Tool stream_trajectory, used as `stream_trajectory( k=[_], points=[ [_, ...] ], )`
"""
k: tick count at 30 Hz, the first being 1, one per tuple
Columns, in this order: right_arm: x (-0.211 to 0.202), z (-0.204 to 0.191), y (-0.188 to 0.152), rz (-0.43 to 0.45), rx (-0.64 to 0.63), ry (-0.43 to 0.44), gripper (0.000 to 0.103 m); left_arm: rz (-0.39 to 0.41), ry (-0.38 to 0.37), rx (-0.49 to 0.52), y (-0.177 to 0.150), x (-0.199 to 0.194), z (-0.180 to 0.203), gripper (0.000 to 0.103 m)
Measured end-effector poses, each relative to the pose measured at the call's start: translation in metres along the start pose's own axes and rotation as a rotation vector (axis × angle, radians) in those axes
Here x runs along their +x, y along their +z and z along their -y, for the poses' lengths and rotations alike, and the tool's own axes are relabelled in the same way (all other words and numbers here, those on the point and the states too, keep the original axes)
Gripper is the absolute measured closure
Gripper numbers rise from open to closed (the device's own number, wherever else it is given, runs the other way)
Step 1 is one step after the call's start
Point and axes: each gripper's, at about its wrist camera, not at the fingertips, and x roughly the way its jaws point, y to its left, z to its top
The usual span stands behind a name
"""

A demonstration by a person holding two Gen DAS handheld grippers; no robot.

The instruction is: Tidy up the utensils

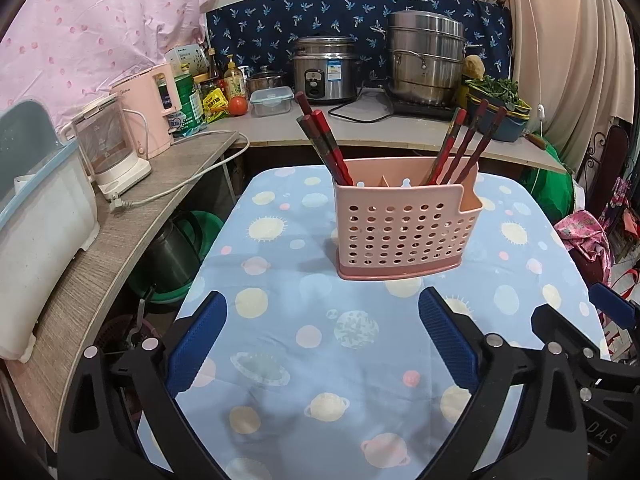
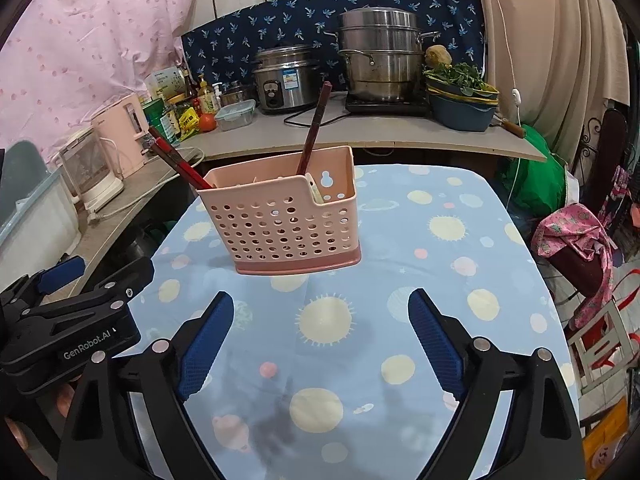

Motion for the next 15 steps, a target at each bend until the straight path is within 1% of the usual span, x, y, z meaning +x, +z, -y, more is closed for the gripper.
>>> stream_trajectory(
  k=[1,2,3,9,11,15],
  points=[
    [0.0005,0.0004,-0.0003,-0.002,0.001,-0.005,0.014,-0.004,-0.001,0.001,-0.0013,0.0006,0.0006,0.010],
    [0.0008,0.0006,-0.0010,-0.004,0.002,-0.007,0.007,-0.008,-0.002,0.002,-0.0026,0.0012,0.0012,0.010],
    [0.0014,0.0008,-0.0016,-0.008,0.002,-0.004,0.006,-0.010,0.000,0.002,-0.0034,0.0016,0.0020,0.010],
    [0.0035,0.0000,-0.0042,-0.016,-0.012,-0.009,0.006,-0.012,0.011,0.014,-0.0066,0.0031,0.0052,0.009],
    [0.0048,-0.0002,-0.0046,-0.025,-0.021,0.005,0.006,-0.018,0.008,0.010,-0.0072,0.0044,0.0045,0.009],
    [0.0049,0.0007,-0.0058,-0.024,-0.016,-0.011,0.006,-0.023,0.013,0.008,-0.0083,0.0058,0.0026,0.008]
  ],
)
